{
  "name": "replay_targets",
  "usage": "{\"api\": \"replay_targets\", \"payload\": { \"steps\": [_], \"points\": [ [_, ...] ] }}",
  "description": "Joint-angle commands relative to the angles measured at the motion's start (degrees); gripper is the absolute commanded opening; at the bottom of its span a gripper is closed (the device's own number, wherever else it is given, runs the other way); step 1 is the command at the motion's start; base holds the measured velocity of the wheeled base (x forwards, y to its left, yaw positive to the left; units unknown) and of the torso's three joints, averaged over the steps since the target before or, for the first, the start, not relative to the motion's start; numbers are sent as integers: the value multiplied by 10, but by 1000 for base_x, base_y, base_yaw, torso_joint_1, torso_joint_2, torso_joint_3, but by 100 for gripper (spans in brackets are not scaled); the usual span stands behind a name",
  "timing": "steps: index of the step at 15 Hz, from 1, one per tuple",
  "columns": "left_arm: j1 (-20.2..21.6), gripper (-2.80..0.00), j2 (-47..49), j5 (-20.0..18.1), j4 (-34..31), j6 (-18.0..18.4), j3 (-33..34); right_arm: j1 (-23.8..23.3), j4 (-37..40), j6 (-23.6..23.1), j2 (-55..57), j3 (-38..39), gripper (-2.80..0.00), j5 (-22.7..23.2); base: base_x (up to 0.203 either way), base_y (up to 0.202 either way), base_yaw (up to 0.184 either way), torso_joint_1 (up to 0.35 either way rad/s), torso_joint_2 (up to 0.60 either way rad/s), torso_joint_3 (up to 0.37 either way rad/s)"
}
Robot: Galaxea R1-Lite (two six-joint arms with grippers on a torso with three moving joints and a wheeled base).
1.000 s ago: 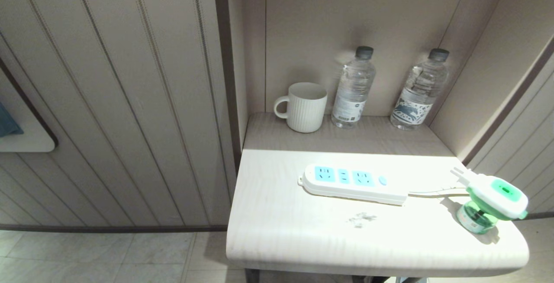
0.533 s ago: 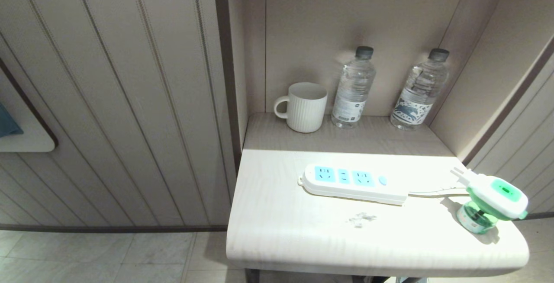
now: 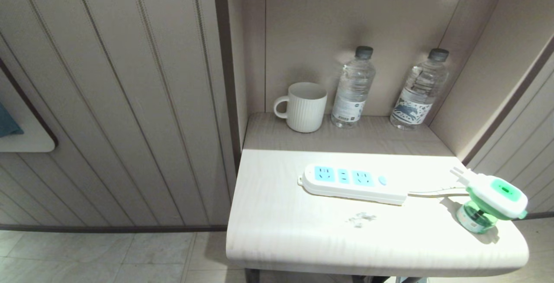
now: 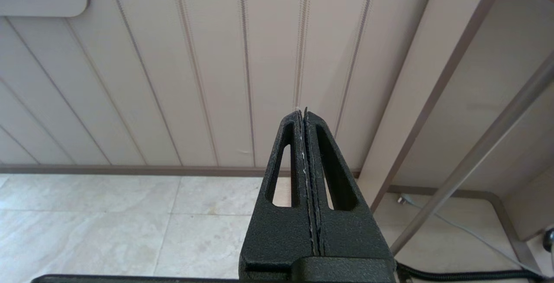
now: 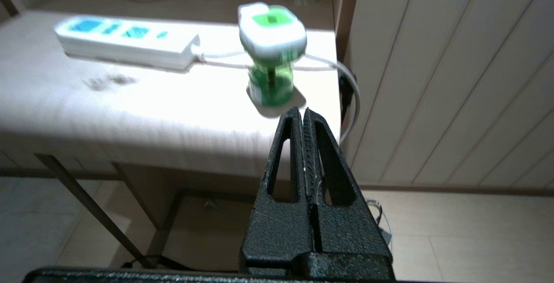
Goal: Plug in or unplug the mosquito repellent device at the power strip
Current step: Pick up the mosquito repellent liquid
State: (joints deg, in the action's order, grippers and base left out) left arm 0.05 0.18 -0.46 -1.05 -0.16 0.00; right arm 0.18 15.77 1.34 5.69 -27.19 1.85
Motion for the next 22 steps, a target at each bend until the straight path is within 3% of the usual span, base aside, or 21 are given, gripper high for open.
{"api": "replay_targets", "payload": {
  "steps": [1, 5, 8, 10, 12, 20, 21, 22],
  "points": [
    [0, -280, 0, 0, 0, 0, 0, 5, 6, 0, 101, -93, -280, 2, 0, 0, 0, 0, 0, 0],
    [0, -280, 0, 0, 0, 0, 0, 44, -21, -3, 282, -240, -280, -27, 0, 0, 0, 0, 0, 0],
    [0, -280, 0, 0, 0, 0, 0, 53, -38, -13, 369, -278, -280, -45, 0, 0, 0, 0, 0, 0],
    [0, -280, 0, 0, 0, 0, 0, 33, -46, -19, 387, -290, -280, -50, 0, 0, 0, 0, 0, 0],
    [0, -280, 0, 0, 0, 0, 0, 20, -45, -47, 396, -291, -280, -50, 0, 0, 0, 0, 0, 0],
    [0, -280, 0, 0, 0, 0, 0, 20, -46, -52, 337, -177, -280, -49, 0, 0, 0, 0, 0, 0],
    [0, -280, 0, 0, 0, 0, 0, 27, -50, -55, 327, -155, -32, -49, 0, 0, 0, 0, 0, 0],
    [0, -280, 0, 0, 0, 0, 0, 53, -62, -54, 325, -144, 0, -51, 0, 0, 0, 0, 0, 0]
  ]
}}
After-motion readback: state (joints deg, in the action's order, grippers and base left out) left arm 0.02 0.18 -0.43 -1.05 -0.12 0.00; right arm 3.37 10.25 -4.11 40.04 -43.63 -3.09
